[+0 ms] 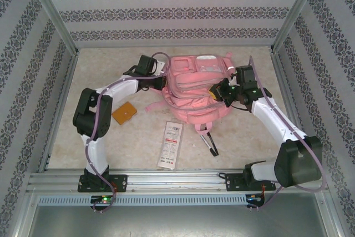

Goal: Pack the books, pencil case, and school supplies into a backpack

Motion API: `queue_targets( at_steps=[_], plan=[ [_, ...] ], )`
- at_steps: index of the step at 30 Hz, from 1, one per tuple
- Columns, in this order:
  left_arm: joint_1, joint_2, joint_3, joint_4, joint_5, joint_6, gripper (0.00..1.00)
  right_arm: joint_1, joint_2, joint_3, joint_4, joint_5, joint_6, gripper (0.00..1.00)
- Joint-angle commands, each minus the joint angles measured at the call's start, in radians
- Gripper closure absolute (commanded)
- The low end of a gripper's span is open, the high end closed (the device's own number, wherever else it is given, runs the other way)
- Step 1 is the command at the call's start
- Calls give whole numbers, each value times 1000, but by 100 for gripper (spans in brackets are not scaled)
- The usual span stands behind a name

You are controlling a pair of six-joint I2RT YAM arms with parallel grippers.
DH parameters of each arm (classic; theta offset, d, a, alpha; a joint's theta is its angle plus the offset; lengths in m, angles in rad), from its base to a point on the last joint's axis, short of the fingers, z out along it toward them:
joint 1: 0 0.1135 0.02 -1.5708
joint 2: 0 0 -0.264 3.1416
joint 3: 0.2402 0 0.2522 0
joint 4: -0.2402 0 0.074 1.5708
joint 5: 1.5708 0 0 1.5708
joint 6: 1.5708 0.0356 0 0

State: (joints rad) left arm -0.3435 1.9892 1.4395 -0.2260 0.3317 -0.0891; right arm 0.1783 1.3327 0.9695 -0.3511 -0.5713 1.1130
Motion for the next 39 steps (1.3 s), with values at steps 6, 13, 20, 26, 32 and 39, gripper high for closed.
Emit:
queue_targets(
  at_steps=[6,13,20,26,32,39],
  plan=[
    [72,33,81,-97,-20,-36,67,-4,16,41,3,-79,-49,91],
    [74,-185,8,-124,-42,-99,48,28,68,44,-75,41,-35,57],
    [71,-361,-78,-298,71,-222,47,137,-2,48,-297,464,-274,40],
    [64,-540,-275,-429,48,-274,45,359,-53,49,-492,1039,-391,2],
    [63,-616,-430,-568,98,-292,41,454,-164,-25,-523,1161,-452,2],
    [56,-741,-550,-642,66,-323,39,498,-299,-208,-262,572,-245,15]
  ],
)
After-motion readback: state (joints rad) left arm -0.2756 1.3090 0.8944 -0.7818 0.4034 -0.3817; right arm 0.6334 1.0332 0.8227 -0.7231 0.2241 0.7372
